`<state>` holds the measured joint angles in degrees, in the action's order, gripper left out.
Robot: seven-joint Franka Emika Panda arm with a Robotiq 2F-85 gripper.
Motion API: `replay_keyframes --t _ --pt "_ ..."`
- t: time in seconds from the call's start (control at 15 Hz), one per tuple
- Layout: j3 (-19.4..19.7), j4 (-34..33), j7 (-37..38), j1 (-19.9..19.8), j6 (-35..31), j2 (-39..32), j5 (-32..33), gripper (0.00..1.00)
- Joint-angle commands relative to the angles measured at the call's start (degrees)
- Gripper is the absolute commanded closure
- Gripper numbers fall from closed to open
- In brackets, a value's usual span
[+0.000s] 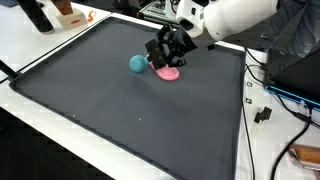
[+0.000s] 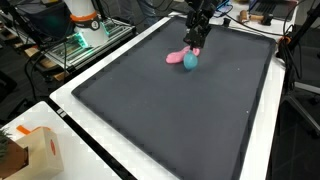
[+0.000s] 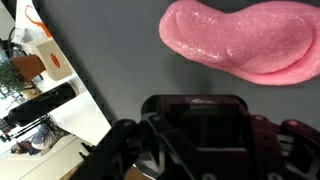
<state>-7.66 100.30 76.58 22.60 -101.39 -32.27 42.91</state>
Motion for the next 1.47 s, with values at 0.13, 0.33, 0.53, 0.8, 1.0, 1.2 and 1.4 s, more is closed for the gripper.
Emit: replay_keyframes --t 0.13,0.33,0.53,0.8,1.0,1.2,1.4 --pt "-0.4 3.8 -4.7 -2.8 -7.8 4.8 -1.4 0.65" --pt "-0.6 6.5 -9.0 -5.1 -15.3 7.9 -3.3 0.65" --pt "-0.5 10.9 -15.9 -8.4 -25.7 11.5 -7.6 0.65" --pt "0.2 18.0 -28.6 -12.3 -40.6 15.5 -16.5 0.65" --pt "-0.2 23.6 -42.0 -15.5 -51.4 17.5 -26.5 0.65" --pt "-9.8 28.1 -55.8 -25.3 -59.4 17.7 -36.4 0.65" --pt "-22.9 30.0 -69.5 -36.5 -64.5 15.4 -46.9 0.65"
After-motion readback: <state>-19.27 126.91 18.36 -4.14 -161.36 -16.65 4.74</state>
